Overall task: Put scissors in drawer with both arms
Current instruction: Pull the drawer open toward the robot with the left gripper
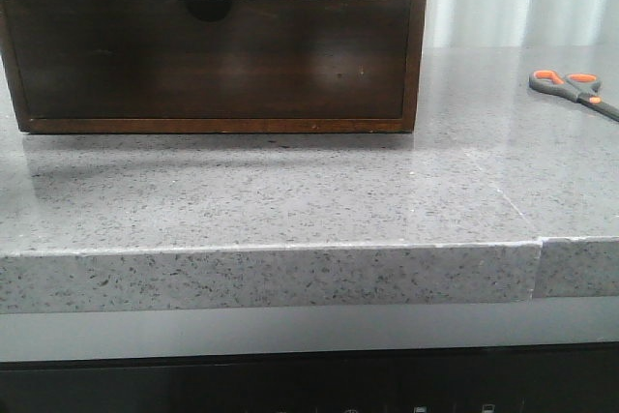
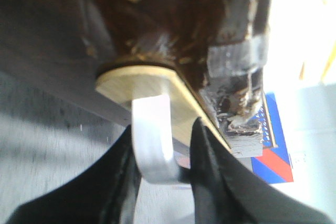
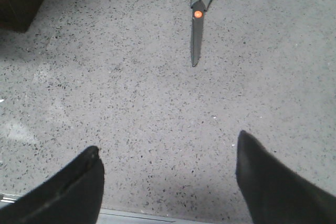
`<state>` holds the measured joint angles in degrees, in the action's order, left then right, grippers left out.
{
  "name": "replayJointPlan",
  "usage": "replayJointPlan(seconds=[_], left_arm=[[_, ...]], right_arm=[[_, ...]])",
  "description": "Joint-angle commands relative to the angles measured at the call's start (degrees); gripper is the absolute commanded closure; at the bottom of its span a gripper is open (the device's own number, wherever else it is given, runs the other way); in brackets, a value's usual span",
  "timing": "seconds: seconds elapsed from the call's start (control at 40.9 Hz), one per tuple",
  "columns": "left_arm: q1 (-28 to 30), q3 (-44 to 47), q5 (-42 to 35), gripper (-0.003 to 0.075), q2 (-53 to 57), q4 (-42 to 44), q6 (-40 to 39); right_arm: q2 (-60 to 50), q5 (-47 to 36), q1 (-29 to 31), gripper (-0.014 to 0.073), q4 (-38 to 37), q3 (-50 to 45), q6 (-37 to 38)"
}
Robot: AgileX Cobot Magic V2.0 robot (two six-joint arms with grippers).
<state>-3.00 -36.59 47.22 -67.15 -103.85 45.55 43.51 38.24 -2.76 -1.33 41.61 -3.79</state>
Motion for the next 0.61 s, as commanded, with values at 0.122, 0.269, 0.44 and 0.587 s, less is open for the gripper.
replayJointPlan(seconds=[0.122,0.269,0.44,0.587], left_arm=[[0.0,8.3,6.9,0.0616,15.9,-2.7,3.7],[0.0,11.7,5.2,0.0616,21.6,-2.7,3.7],[0.0,12.1,3.7,0.0544,22.9,-2.0,3.7],[0.0,12.1,3.7,0.0305,22.4,-2.0,3.7]], right_arm=[[0.0,-3.7,0.4,0.0043,-0.6,1.8,-0.1],[0.0,-3.7,0.4,0.0043,-0.6,1.8,-0.1],[0.0,-3.7,0.4,0.0043,-0.6,1.8,-0.1],[0.0,-3.7,0.4,0.0043,-0.6,1.8,-0.1]])
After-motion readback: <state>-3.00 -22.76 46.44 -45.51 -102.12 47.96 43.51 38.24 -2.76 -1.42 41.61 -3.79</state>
